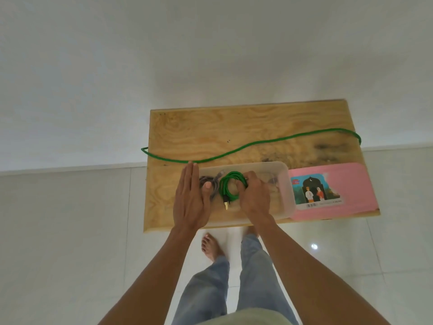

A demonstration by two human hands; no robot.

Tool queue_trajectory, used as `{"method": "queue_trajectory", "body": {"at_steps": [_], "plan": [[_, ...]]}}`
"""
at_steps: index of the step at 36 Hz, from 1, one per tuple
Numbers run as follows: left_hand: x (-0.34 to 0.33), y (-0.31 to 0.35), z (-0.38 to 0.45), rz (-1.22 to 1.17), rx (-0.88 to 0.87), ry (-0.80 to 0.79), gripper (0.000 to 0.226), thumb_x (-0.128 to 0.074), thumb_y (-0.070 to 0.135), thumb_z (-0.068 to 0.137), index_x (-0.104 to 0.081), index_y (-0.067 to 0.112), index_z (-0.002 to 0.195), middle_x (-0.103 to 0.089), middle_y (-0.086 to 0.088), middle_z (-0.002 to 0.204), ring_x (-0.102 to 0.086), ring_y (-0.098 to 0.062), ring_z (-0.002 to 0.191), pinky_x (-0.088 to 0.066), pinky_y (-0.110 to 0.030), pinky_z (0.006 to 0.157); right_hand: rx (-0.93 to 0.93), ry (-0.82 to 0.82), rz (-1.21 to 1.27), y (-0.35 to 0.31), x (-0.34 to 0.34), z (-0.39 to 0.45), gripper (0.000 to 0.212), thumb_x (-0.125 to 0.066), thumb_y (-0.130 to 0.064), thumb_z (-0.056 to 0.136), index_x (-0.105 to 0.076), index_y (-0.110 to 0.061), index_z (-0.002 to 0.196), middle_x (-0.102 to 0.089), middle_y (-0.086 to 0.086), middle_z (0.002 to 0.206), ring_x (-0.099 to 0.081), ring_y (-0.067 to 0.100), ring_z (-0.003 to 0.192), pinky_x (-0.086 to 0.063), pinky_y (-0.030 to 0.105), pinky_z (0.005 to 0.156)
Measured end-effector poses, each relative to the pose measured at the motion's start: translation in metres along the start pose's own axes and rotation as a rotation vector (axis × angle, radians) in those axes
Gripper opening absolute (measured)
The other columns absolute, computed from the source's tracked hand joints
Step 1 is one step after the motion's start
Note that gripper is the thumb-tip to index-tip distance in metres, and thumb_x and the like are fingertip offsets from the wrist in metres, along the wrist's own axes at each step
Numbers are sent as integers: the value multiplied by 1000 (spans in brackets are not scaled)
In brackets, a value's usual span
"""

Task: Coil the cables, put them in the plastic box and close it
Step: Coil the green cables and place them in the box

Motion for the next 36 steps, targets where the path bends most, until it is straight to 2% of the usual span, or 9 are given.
{"method": "queue_trajectory", "body": {"at_steps": [5, 8, 13, 20, 24, 31, 36], "plan": [[0, -1, 0, -11, 0, 7, 71, -17, 54, 102, -20, 8, 157, -18, -7, 166, -11, -19, 153, -8, -26, 121, 26, -39, 61, -3, -1, -2, 28, -61, -34, 95, -62, -11, 109, -70, 8, 102, -62, 29, 96, -46, 34, 80], [-1, -2, 0, -5, -6, 8, 70, -18, 53, 102, -20, 8, 157, -17, -7, 166, -10, -17, 153, -7, -25, 121, 30, -51, 61, -4, -2, -4, 31, -53, -38, 97, -64, -12, 110, -70, 10, 102, -63, 31, 99, -52, 39, 85], [1, 0, 0, -1, -8, 10, 70, -19, 52, 102, -22, 7, 156, -19, -8, 165, -12, -19, 153, -9, -27, 121, 29, -65, 53, -6, 4, -9, 44, -48, -32, 101, -55, -8, 136, -66, 16, 124, -57, 35, 118, -46, 40, 99], [7, 2, 1, 12, 19, -9, 70, -20, 51, 101, -24, 7, 156, -23, -10, 164, -16, -23, 152, -16, -34, 122, 3, -32, 97, -7, 21, -13, 47, -49, -34, 100, -52, -10, 141, -65, 11, 129, -56, 29, 122, -40, 39, 105], [23, 8, 6, -3, 49, -8, 73, -17, 53, 98, -27, 9, 155, -25, -10, 163, -20, -24, 151, -20, -39, 122, 16, -1, 193, -17, 41, -16, 48, -51, -36, 99, -52, -11, 140, -66, 10, 127, -59, 24, 119, -46, 40, 103], [53, 38, 33, -30, 21, 23, 63, -28, 48, 103, -34, 10, 153, -35, -13, 159, -29, -27, 147, -26, -43, 119, 82, 70, 244, -37, 80, -8, 47, -55, -38, 98, -55, -14, 138, -69, 8, 121, -65, 20, 108, -45, 28, 90], [57, 69, 66, -53, -36, 1, 57, -36, 44, 104, -35, 13, 152, -39, -10, 157, -32, -27, 145, -31, -47, 115, 123, 97, 234, -47, 105, 12, 48, -53, -37, 99, -52, -15, 141, -67, 6, 123, -64, 19, 108, -44, 28, 92]]}}
Point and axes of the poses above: each hand's wrist, its own z-axis towards the middle knuckle, its own x-axis out of the back of the hand, y = z × x, the point moved 5 cm from there along z, towards the middle knuckle
